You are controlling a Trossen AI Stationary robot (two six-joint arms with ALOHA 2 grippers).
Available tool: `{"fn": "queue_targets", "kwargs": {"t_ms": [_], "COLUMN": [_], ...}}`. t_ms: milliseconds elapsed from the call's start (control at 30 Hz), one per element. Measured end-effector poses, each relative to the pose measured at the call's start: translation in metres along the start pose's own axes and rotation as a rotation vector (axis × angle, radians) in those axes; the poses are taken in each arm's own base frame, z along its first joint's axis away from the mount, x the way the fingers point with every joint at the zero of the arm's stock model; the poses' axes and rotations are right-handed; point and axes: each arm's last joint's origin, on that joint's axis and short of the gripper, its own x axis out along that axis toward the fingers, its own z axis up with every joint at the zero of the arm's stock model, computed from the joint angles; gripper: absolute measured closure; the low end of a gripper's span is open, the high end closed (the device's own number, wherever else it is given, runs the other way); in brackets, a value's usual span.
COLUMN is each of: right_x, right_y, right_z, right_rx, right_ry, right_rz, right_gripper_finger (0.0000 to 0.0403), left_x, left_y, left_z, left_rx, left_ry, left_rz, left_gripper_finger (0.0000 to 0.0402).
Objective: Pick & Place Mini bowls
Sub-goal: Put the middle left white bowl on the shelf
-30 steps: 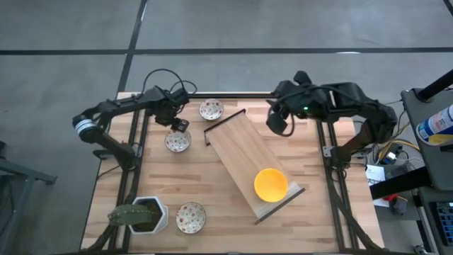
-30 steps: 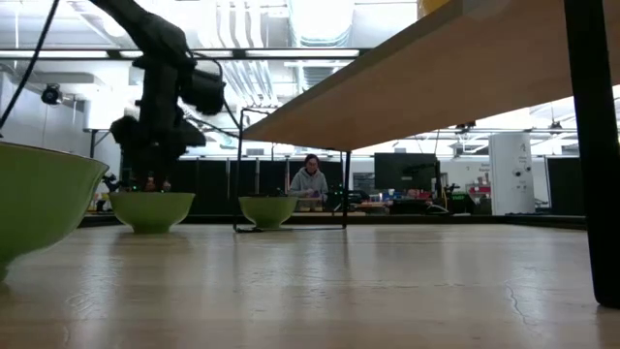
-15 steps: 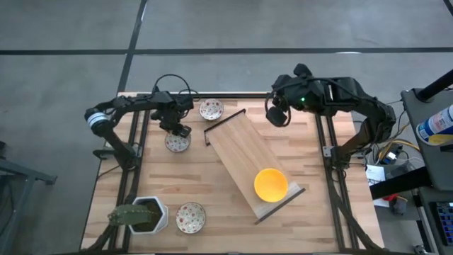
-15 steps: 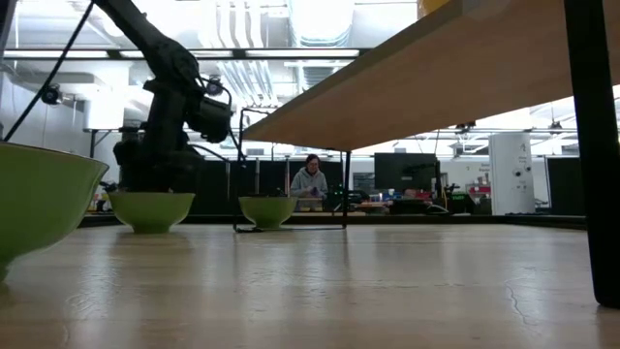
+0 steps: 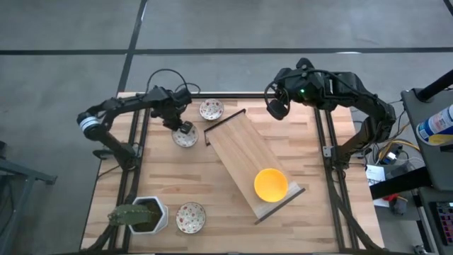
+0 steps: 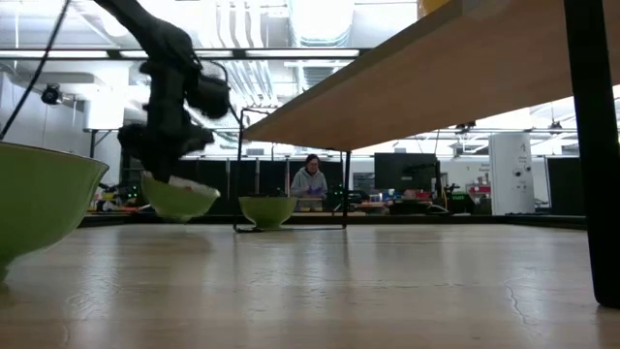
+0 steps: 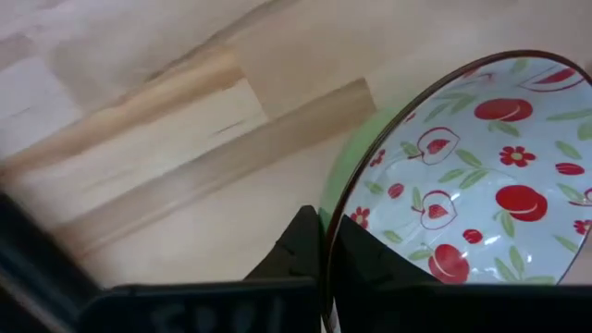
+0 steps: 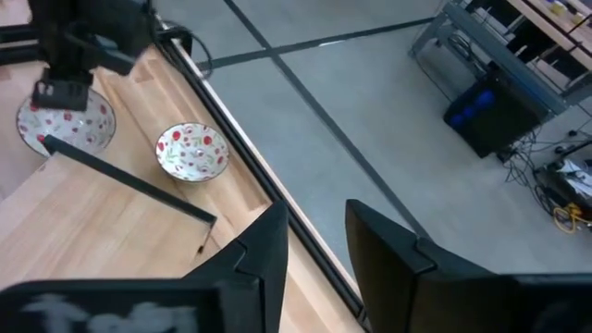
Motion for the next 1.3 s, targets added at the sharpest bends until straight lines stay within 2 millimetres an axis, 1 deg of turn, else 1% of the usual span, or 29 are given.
{"fn": "queue_targets", "kwargs": {"t_ms": [200, 433, 600, 733, 900, 1033, 1167, 1300], "right_x": [0.0, 0.0, 0.0, 0.0, -0.001, -0.001, -0.002, -0.006], "right_y": [0.0, 0.0, 0.0, 0.0, -0.001, -0.001, -0.001, -0.004], "right_z": [0.0, 0.0, 0.0, 0.0, 0.0, 0.0, 0.0, -0.001], "right_rx": [0.014, 0.039, 0.065, 0.075, 0.077, 0.077, 0.082, 0.095], "right_ry": [0.0, -0.001, -0.001, -0.001, -0.003, -0.004, -0.005, -0.013], "right_rz": [0.0, 0.001, 0.001, 0.001, 0.001, 0.001, 0.001, 0.006], "right_gripper_finger": [0.0307, 0.0317, 0.0323, 0.0322, 0.0319, 0.0325, 0.033, 0.0328], "left_x": [-0.031, -0.077, -0.11, -0.137, -0.165, -0.18, -0.191, -0.194], "left_y": [0.004, 0.006, 0.009, 0.005, -0.01, -0.028, -0.056, -0.085], "left_z": [-0.014, -0.03, -0.042, -0.048, -0.049, -0.048, -0.044, -0.038], "left_rx": [-0.037, -0.132, -0.188, -0.195, -0.155, -0.105, -0.025, 0.028], "left_ry": [-0.084, -0.205, -0.295, -0.351, -0.415, -0.442, -0.463, -0.43], "left_rz": [-0.063, -0.257, -0.354, -0.461, -0.596, -0.683, -0.762, -0.797], "left_gripper_finger": [0.0399, 0.0399, 0.0399, 0.0399, 0.0398, 0.0398, 0.0398, 0.0398]}}
